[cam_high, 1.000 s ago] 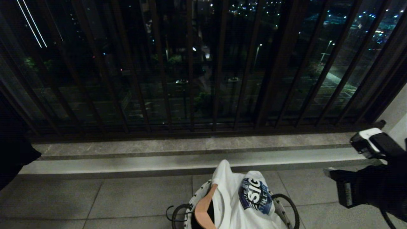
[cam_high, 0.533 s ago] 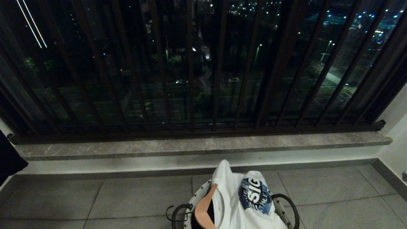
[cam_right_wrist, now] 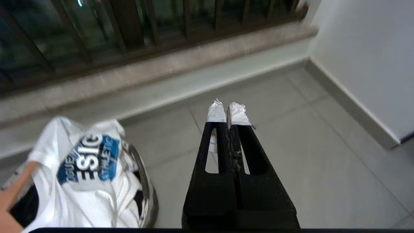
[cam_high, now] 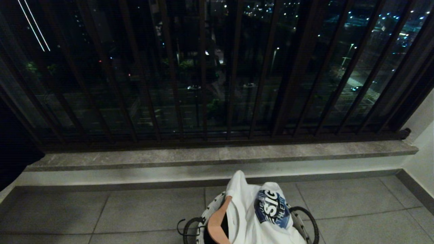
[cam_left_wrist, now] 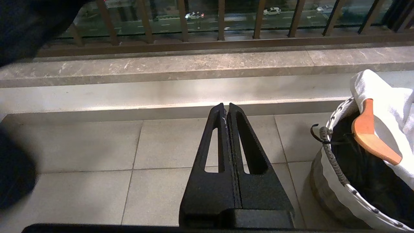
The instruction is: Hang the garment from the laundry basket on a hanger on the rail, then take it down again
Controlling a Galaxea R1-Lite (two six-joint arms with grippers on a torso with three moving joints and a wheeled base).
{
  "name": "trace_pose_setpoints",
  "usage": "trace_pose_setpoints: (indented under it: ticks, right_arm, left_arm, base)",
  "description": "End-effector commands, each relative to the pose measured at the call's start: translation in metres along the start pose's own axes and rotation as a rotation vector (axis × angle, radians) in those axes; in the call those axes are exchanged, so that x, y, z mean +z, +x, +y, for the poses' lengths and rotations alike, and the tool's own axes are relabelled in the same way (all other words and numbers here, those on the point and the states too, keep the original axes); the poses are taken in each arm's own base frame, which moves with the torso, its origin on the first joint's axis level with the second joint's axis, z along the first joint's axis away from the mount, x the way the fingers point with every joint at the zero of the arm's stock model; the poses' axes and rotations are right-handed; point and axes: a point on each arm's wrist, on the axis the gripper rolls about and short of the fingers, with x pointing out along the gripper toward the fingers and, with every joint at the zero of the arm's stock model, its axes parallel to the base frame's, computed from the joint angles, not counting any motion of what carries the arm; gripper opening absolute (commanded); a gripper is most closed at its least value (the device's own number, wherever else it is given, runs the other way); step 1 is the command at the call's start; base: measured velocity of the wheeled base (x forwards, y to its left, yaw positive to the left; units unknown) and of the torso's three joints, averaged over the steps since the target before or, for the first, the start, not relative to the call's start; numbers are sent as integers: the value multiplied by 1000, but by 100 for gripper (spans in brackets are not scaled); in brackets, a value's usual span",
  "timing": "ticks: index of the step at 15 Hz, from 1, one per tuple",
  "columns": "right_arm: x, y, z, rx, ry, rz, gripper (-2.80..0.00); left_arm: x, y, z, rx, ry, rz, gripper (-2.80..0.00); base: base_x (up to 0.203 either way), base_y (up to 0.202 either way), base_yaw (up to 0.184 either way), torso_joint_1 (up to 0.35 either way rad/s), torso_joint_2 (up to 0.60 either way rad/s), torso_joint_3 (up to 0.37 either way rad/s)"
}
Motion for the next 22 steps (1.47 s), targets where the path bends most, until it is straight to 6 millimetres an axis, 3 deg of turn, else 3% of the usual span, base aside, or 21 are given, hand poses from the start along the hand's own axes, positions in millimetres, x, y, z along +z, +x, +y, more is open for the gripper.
trace_pose_setpoints:
  ticks: [1, 4, 11, 22]
  right_arm:
    - [-5, -20, -8, 8, 29, -91, -280]
    - [-13, -32, -11, 109, 15, -135, -280]
    - [-70, -28, -11, 327, -39, -252, -280]
    - [-127, 11, -1, 372, -136, -231, -280]
  left_arm:
    - [0, 0, 0, 1, 0, 0, -280]
    - [0, 0, 0, 1, -1, 0, -280]
    - [0, 0, 0, 1, 0, 0, -280]
    - [0, 0, 0, 1, 0, 0, -280]
  base:
    - [0, 0, 0, 0, 0, 0]
    - [0, 0, 0, 0, 0, 0]
    - [0, 0, 0, 0, 0, 0]
    - [0, 0, 0, 0, 0, 0]
